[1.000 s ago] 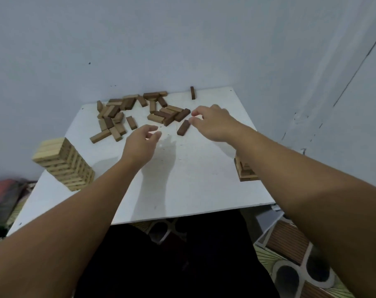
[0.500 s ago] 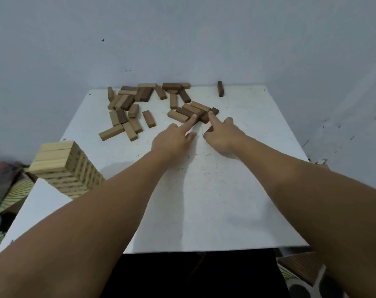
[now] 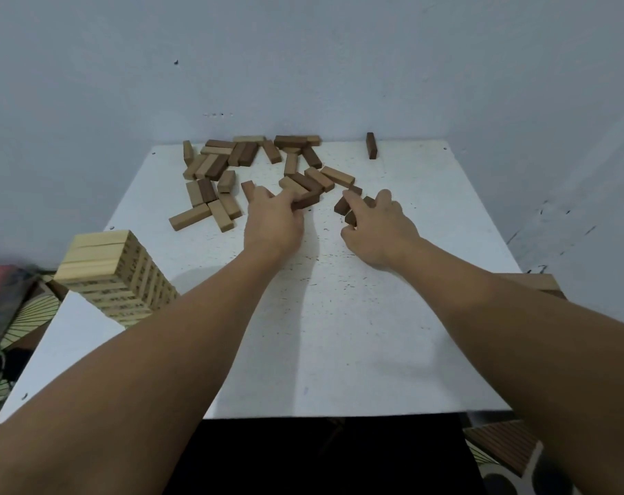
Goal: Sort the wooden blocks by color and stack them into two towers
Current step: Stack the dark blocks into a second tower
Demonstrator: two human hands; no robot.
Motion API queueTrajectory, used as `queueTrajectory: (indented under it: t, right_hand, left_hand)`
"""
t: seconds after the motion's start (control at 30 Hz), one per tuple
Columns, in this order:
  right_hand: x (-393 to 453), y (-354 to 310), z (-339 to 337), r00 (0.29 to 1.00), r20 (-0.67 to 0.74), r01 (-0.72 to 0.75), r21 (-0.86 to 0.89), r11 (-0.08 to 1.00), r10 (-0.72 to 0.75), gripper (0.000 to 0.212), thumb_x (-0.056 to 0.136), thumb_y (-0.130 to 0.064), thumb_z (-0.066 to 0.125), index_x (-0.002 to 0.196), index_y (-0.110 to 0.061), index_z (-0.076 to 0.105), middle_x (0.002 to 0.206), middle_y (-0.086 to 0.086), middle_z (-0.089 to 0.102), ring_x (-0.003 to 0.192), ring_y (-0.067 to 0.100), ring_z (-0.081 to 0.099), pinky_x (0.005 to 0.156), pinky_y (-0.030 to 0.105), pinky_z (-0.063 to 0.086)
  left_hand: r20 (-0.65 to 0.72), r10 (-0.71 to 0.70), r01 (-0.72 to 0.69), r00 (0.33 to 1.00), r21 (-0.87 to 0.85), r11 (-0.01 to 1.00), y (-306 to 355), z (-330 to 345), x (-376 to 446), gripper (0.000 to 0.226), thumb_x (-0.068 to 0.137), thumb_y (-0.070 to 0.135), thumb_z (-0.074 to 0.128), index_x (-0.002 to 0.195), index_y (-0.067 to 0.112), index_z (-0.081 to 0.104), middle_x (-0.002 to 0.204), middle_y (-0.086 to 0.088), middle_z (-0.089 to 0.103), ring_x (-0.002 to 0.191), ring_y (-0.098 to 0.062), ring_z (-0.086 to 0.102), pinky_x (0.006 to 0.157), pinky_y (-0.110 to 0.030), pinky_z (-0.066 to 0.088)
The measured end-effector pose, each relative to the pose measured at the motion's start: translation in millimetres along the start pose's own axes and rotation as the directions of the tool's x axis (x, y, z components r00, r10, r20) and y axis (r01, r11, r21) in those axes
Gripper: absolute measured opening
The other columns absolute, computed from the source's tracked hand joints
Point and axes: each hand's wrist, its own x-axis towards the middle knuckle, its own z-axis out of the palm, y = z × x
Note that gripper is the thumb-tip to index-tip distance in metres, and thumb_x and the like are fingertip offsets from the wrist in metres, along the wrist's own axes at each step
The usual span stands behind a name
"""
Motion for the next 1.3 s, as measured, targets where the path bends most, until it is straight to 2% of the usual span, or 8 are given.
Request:
queueTrajectory:
  t: [0.1,0.23,0.37,0.6,0.8,0.93,1.13,1.3]
  right_hand:
    - [-4.6,-3.0,3.5,0.997,-0.065,0.022,-0.119,0.993,-0.029,0.048,0.101,-0.036,0.04,0.149,-0.033,0.036,0.14,0.013,0.034,0.124,0.034,0.034,0.102,0.045,0.037]
    - [-16.6,-5.4,9.1,0.992,-0.079,0.094,-0.061,0.994,-0.099,0.051,0.103,-0.03,0.04,0.154,-0.035,0.038,0.148,0.01,0.035,0.13,0.033,0.034,0.106,0.044,0.035]
    - [-31.8,-9.2,15.6,0.994,-0.059,0.094,0.011,0.995,-0.093,0.054,0.104,-0.03,0.04,0.157,-0.04,0.034,0.16,0.006,0.029,0.136,0.032,0.031,0.111,0.043,0.033]
    - [-57.6,-16.1,23.3,0.991,-0.073,0.115,0.031,0.993,-0.112,0.053,0.104,-0.033,0.04,0.155,-0.044,0.036,0.161,0.002,0.029,0.138,0.03,0.031,0.114,0.044,0.027]
    - [-96.4,-17.4,35.0,0.984,-0.107,0.153,0.108,0.982,-0.141,0.05,0.103,-0.033,0.043,0.151,-0.049,0.041,0.161,-0.003,0.03,0.139,0.028,0.029,0.117,0.042,0.021]
    - [-132.3,-13.7,44.1,0.973,-0.143,0.209,0.196,0.958,-0.183,0.047,0.103,-0.033,0.045,0.146,-0.053,0.046,0.158,-0.009,0.034,0.137,0.023,0.029,0.12,0.041,0.016]
    - [-159.7,-12.7,49.6,0.962,-0.177,0.256,0.339,0.905,-0.206,0.047,0.101,-0.04,0.043,0.147,-0.047,0.049,0.144,-0.015,0.048,0.131,0.016,0.039,0.12,0.042,0.017]
    - [-156.6,-9.1,50.0,0.977,-0.173,0.196,0.49,0.85,-0.125,0.049,0.103,-0.033,0.054,0.15,-0.039,0.044,0.141,-0.018,0.054,0.131,0.015,0.044,0.116,0.04,0.023]
  left_hand:
    - [0.005,0.02,-0.021,1.0,0.114,0.993,-2.3,-8.4,0.5,0.037,0.103,0.025,0.057,0.14,0.027,0.063,0.132,-0.01,0.054,0.125,-0.031,0.05,0.099,-0.048,0.051]
    - [0.002,-0.036,0.035,0.999,0.123,0.992,1.3,-17.3,6.1,0.026,0.103,0.022,0.056,0.126,0.024,0.069,0.117,-0.007,0.066,0.105,-0.029,0.062,0.077,-0.04,0.052]
    - [-0.011,-0.112,0.112,0.994,-0.036,0.993,-1.5,-20.5,1.9,0.017,0.102,0.019,0.057,0.115,0.019,0.068,0.104,-0.002,0.063,0.094,-0.024,0.06,0.072,-0.034,0.046]
    - [0.035,-0.238,0.234,0.971,-0.364,0.901,-9.5,-24.1,-26.5,0.022,0.099,0.017,0.058,0.116,0.02,0.071,0.109,-0.001,0.071,0.072,-0.012,0.058,0.056,-0.026,0.04]
    - [0.072,-0.169,0.184,0.983,-0.407,0.895,-5.4,-31.9,-100.7,0.033,0.098,0.028,0.061,0.129,0.034,0.07,0.094,0.009,0.072,0.084,-0.003,0.062,0.064,-0.022,0.041]
    - [0.105,-0.125,0.154,0.987,-0.356,0.922,-12.3,-33.9,-144.2,0.029,0.098,0.036,0.061,0.125,0.041,0.071,0.09,0.013,0.07,0.081,-0.002,0.062,0.066,-0.02,0.042]
    - [0.099,-0.03,0.054,0.995,-0.253,0.966,-30.4,-32.0,-176.4,0.036,0.091,0.054,0.063,0.126,0.048,0.066,0.103,0.014,0.061,0.092,-0.002,0.057,0.1,-0.048,0.047]
    - [0.059,-0.013,0.025,0.998,-0.219,0.975,-34.6,-35.0,-177.6,0.014,0.093,0.047,0.07,0.106,0.044,0.07,0.099,0.013,0.06,0.088,-0.004,0.056,0.092,-0.044,0.048]
